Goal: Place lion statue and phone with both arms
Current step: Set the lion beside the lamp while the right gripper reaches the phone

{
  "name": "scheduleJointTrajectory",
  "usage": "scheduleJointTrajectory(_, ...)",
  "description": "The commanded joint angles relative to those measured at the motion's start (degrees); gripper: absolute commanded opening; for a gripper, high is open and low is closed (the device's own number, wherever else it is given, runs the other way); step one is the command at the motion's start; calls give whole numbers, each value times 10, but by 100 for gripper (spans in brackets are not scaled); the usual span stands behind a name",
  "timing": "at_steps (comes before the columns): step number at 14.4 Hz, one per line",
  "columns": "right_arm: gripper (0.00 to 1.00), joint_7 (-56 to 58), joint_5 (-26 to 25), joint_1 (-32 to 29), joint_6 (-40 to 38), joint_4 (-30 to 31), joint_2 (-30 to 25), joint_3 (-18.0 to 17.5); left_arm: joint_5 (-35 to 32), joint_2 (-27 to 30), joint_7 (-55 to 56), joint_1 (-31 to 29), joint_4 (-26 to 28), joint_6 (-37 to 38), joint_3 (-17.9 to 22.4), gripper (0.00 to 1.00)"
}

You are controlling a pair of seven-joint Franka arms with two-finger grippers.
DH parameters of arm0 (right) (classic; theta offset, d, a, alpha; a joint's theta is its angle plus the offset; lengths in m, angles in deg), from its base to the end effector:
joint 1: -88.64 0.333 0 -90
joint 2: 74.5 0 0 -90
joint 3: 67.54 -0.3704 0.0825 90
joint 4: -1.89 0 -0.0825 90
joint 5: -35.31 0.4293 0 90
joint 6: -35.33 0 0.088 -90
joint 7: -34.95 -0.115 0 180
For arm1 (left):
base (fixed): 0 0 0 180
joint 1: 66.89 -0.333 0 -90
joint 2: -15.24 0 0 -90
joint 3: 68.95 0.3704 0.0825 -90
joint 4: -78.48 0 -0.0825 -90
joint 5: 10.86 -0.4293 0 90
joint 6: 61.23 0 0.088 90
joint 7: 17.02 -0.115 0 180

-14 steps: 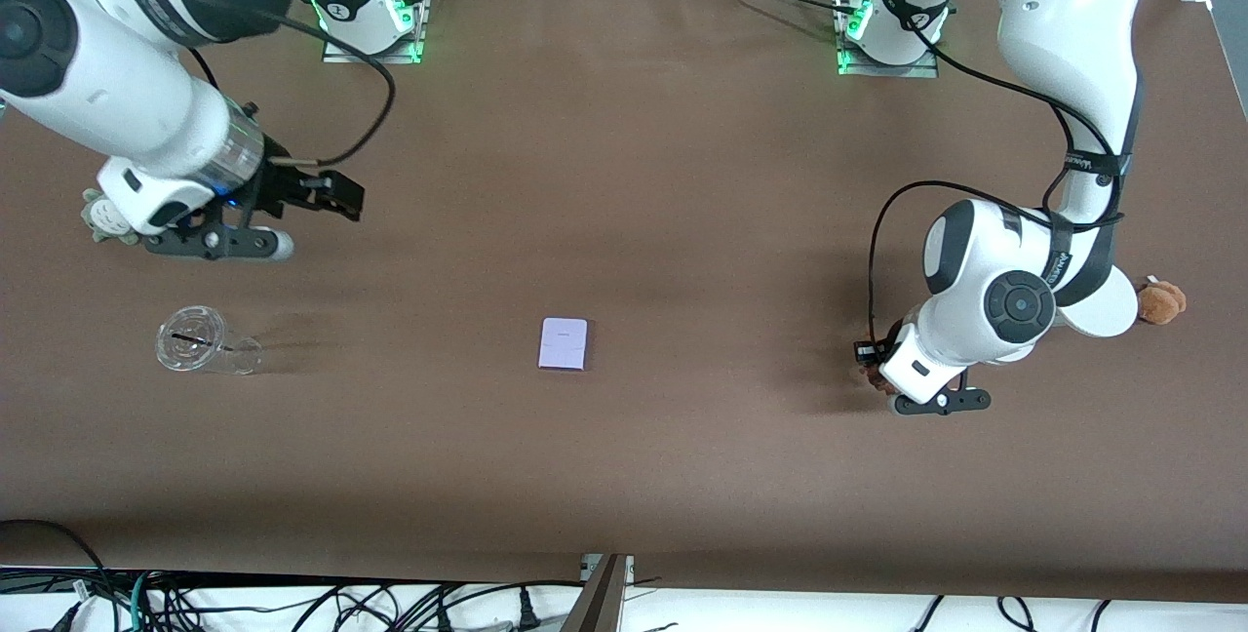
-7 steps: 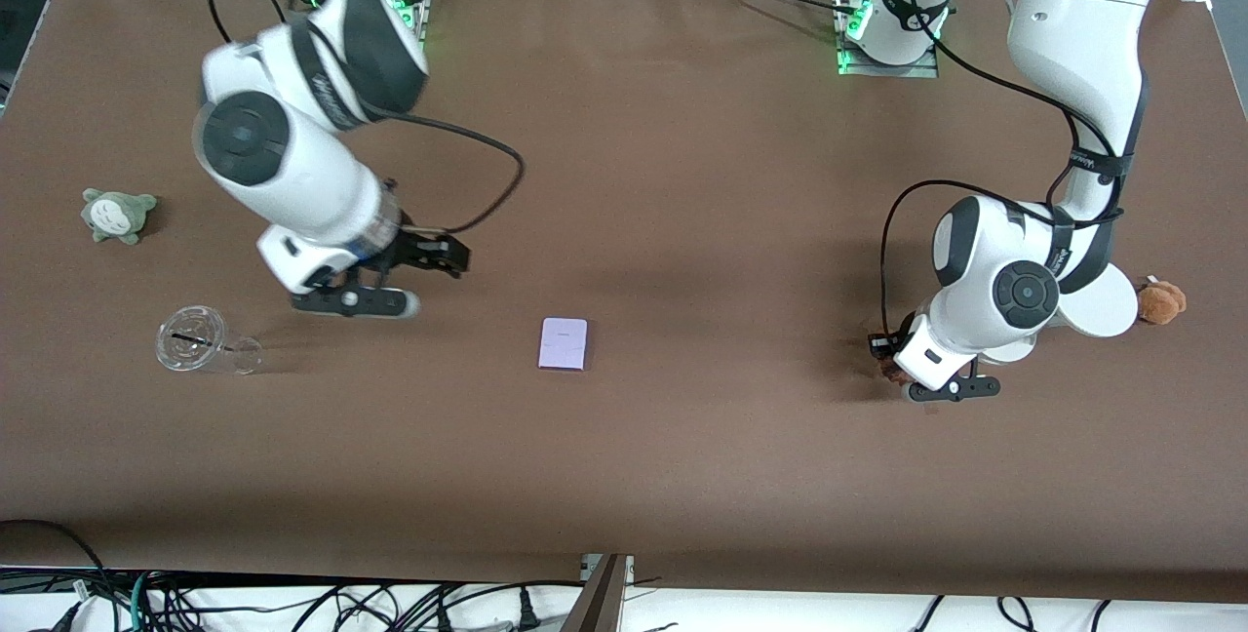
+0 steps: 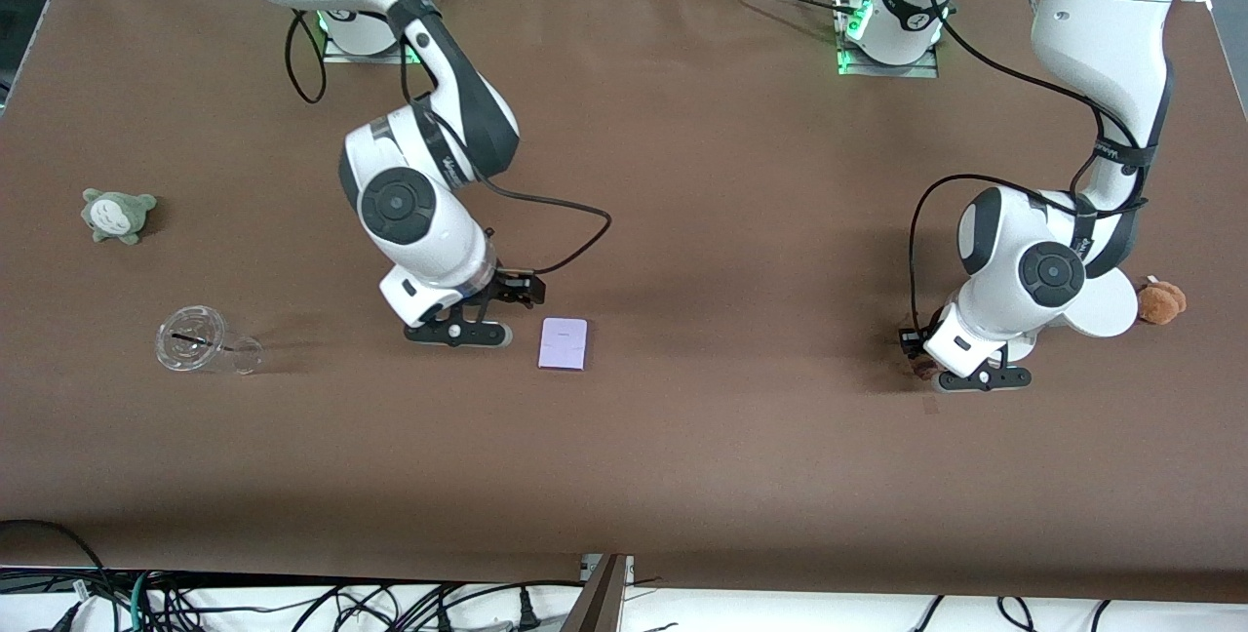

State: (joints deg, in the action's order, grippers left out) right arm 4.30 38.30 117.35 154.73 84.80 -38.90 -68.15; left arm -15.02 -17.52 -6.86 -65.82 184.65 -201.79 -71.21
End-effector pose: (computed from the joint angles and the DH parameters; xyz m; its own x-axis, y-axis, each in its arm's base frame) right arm 0.6874 0.3876 0.3402 0.9986 -0.0501 -0.0138 -0.0508 -0.9973 -0.0523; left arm 0.7043 -0.0386 0.2182 0.9970 0.0699 0.0329 0.0706 -0.9973 -0.0209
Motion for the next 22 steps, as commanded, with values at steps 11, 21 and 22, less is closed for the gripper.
scheduleJointTrajectory(11,100,-31,-10,33,130,-20,105,8,-3,12,-46,-24,17,-12,-9,100)
scheduleJointTrajectory(21,100,-71,-34,51,203,-21,152,10,0,162,-37,-17,-12,198,-33,100)
scheduleJointTrajectory(22,100,-71,-34,51,218,-21,158,10,11,180,-35,-17,-26,242,-45,100)
